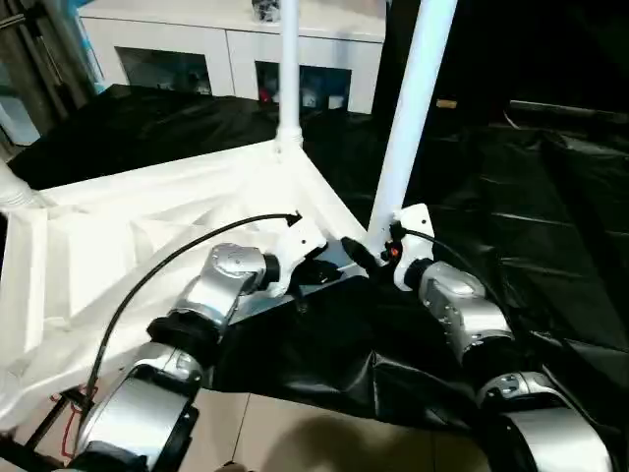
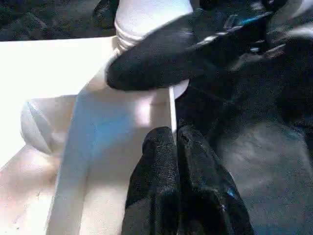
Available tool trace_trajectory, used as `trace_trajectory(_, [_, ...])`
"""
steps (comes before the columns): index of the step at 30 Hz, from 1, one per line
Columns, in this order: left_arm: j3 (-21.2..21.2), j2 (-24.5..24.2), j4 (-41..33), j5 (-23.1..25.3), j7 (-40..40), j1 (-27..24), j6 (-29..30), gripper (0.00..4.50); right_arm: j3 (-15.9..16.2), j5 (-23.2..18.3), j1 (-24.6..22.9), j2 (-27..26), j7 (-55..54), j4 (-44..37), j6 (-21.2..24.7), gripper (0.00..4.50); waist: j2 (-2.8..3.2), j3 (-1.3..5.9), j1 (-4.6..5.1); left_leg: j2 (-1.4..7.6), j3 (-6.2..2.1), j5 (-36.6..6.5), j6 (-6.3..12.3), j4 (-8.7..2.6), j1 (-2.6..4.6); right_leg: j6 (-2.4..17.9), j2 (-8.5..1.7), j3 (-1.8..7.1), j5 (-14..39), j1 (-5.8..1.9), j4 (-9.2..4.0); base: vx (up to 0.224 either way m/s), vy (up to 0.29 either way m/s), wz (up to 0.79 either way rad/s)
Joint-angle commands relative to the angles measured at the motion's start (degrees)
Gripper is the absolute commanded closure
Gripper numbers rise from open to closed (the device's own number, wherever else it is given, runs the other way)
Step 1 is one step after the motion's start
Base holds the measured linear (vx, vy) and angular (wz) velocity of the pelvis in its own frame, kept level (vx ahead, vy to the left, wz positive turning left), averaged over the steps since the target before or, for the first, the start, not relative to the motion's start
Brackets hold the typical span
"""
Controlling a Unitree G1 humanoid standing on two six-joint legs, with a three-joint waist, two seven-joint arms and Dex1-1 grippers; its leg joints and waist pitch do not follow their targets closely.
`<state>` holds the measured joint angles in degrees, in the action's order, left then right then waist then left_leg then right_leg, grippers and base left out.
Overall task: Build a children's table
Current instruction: Rotate leg to tighten
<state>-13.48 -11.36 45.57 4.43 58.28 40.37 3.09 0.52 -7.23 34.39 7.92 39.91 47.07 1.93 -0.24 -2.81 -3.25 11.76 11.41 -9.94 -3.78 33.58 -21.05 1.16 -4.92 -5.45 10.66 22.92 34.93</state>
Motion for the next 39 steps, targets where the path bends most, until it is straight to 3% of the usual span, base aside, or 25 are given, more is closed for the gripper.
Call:
trace_trajectory(1, [-1.79, 1.31, -2.82, -2.1, 4.12, -0.53, -2.55, 4.5, 2.22, -0.18, -0.96, -0.28, 2.95, 0.04, 1.86, 0.04, -0.21, 3.44, -0.12, 2.03, -0.93, -12.86, 3.8, -3.77, 0.51, 12.59, -3.98, 3.31, 12.25, -2.95, -4.62, 0.0, 0.0, 0.0])
trace_trajectory(12, [-2.41, -5.18, -7.13, -4.27, 16.07, -3.6, -1.85, 4.5, 7.41, -3.24, -7.53, 9.95, 25.99, -13.13, 8.15, 0.04, -0.51, 3.36, -1.06, 2.24, -0.89, -13.14, 3.74, -3.84, 0.53, 11.73, -3.89, 3.23, 14.38, -2.82, -4.66, 0.0, 0.0, 0.0])
trace_trajectory(20, [-2.76, -6.07, -8.46, -4.81, 18.15, -4.25, -1.03, 4.5, 8.89, -3.51, -8.82, 10.69, 27.71, -16.19, 10.27, 0.75, -0.51, 3.4, -1.22, 2.22, -0.94, -13.1, 2.89, -3.88, 0.61, 11.41, -3.93, 3.25, 15.08, -2.71, -4.69, 0.0, 0.0, 0.0])
trace_trajectory(30, [-2.46, -5.32, -7.9, -4.08, 15.99, -3.83, -1.33, 4.5, 8.9, -2.75, -9.39, 9.45, 25.33, -16.63, 10.65, 1.53, -0.44, 3.4, -1.56, 2.16, -0.93, -12.5, 2.51, -3.87, 0.67, 11.22, -3.95, 3.28, 14.62, -2.7, -4.68, 0.0, 0.0, 0.0])
trace_trajectory(37, [-0.59, -0.38, -2.61, -2.01, 2.79, 0.07, -0.52, 4.5, 3.99, -0.48, -5.72, 2.85, 5.64, -7.76, 9.48, 1.7, -0.44, 3.16, -0.64, 1.83, -1.12, -15.37, 0.52, -3.93, 1.07, 9.37, -4.12, 3.29, 21.71, -2.15, -5.61, 0.0, 0.0, 0.0])
trace_trajectory(39, [-0.53, 1.22, -1.34, -1.44, -0.01, 1.2, -0.31, 4.5, 3.25, -0.03, -4.8, 0.94, 1.31, -5.35, 9.05, 1.71, -0.49, 3.11, -0.33, 1.78, -1.25, -15.57, 0.29, -4.06, 0.94, 9.05, -4.03, 3.17, 22.14, -2.35, -5.65, 0.0, 0.0, 0.0])
